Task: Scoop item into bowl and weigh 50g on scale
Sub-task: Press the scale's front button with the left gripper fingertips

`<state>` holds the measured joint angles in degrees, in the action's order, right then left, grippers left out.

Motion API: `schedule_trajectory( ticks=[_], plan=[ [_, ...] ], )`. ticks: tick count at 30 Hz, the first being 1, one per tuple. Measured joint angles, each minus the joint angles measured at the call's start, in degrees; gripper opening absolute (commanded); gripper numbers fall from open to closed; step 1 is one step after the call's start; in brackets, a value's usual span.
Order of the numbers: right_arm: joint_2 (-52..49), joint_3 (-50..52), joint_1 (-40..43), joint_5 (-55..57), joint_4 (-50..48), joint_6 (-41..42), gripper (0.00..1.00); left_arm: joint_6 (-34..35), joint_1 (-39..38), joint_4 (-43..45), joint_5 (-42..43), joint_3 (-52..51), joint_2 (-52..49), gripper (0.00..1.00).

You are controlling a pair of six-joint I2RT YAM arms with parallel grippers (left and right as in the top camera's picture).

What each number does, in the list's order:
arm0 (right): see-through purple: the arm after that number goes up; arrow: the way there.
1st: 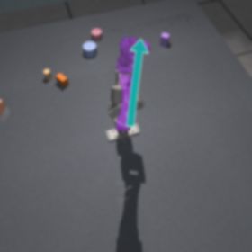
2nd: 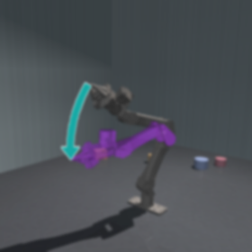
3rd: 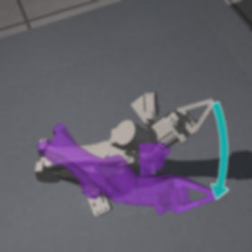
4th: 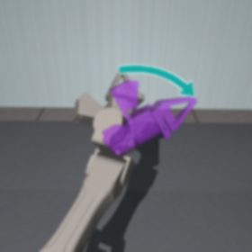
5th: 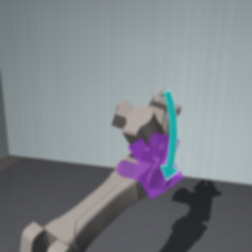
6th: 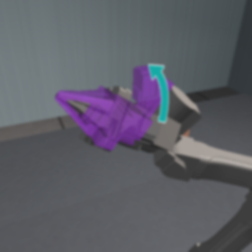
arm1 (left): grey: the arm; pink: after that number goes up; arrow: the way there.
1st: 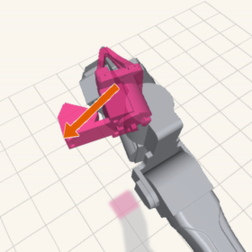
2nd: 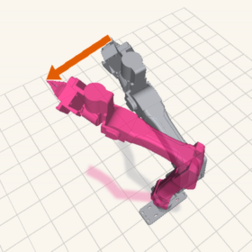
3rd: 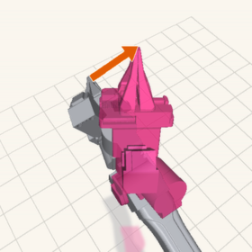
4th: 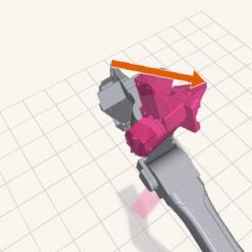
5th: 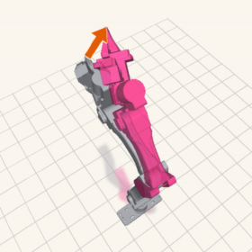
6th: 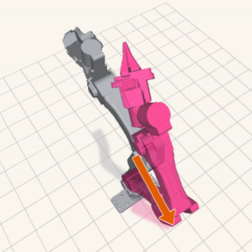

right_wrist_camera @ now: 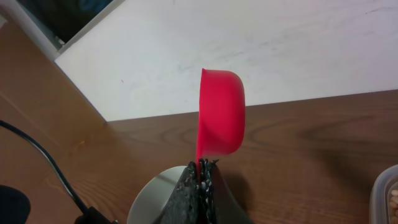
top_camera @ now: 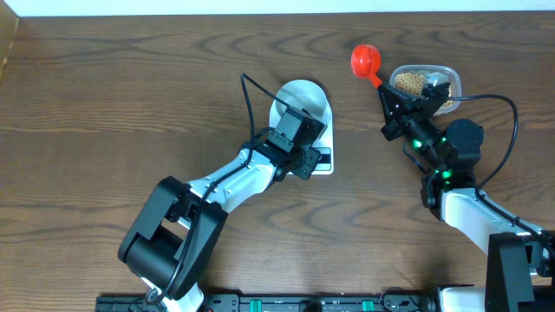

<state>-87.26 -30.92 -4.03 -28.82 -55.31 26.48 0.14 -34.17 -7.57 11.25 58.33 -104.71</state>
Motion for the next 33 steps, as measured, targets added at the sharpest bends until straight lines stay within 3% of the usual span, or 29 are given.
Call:
schedule_trajectory(
  ticks=[33],
  plan=[
    [-0.02, 0.0, 0.0, 0.0, 0.02, 0.0, 0.01, 0.02, 0.15, -3.04, 1.79, 1.95, -1.77, 0.07]
  ],
)
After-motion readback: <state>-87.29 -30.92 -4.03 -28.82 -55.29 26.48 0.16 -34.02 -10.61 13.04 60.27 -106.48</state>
